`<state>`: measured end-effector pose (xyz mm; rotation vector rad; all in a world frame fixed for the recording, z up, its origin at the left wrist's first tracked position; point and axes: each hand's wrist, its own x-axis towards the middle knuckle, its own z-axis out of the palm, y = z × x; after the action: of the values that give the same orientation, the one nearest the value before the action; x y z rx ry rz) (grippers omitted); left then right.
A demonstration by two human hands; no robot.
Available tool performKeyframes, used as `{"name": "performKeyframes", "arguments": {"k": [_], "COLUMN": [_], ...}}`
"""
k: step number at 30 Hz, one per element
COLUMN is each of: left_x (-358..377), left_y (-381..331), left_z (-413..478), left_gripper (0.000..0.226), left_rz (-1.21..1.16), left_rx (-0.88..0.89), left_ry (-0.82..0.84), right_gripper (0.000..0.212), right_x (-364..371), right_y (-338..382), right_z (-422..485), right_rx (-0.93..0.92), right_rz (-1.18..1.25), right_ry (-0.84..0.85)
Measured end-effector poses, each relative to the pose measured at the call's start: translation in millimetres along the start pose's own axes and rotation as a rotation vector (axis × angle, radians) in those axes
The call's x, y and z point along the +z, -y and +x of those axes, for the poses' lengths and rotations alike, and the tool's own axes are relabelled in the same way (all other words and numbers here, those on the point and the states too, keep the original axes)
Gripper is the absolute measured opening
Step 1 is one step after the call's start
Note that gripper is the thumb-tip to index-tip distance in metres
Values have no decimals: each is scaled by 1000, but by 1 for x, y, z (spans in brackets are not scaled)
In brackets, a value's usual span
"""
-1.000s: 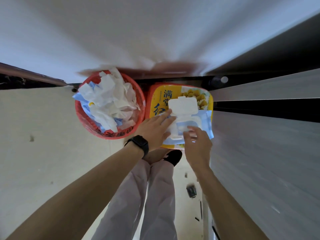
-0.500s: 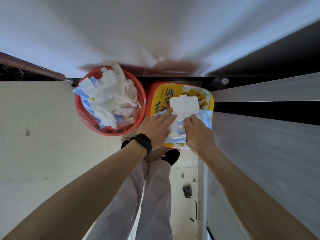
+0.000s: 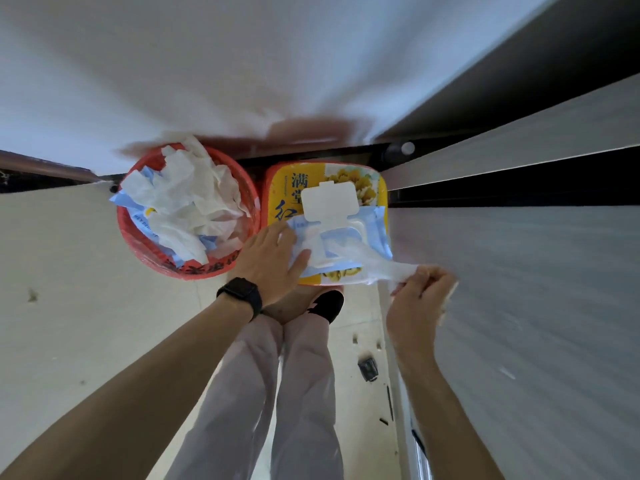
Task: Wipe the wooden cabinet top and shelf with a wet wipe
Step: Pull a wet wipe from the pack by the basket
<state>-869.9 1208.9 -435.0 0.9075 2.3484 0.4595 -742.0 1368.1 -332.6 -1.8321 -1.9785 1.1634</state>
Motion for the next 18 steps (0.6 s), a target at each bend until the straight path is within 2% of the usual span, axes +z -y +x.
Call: {"name": "performKeyframes", "arguments": {"k": [2, 6, 9, 11, 18], "left_x": [0, 1, 6, 12, 10], "left_y": [1, -17, -36, -48, -70], "left_z": [-14, -16, 6, 25, 42], "left_gripper": [50, 60, 70, 74, 91], "left_rz": [87, 257, 352, 497, 788], "left_rx": [104, 337, 383, 369, 394], "left_ry": [-82, -26, 238, 380, 477], "right_gripper": [12, 11, 16, 20, 20], "right_x": [-10, -40, -52, -52, -34], "right_y": [-4, -28, -53, -65, -85], "right_z": [-12, -32, -54, -67, -85], "right_rx": [104, 206, 206, 158, 93], "right_rz": [37, 65, -16, -62, -74], "right_ry": [-102, -255, -186, -116, -35]}}
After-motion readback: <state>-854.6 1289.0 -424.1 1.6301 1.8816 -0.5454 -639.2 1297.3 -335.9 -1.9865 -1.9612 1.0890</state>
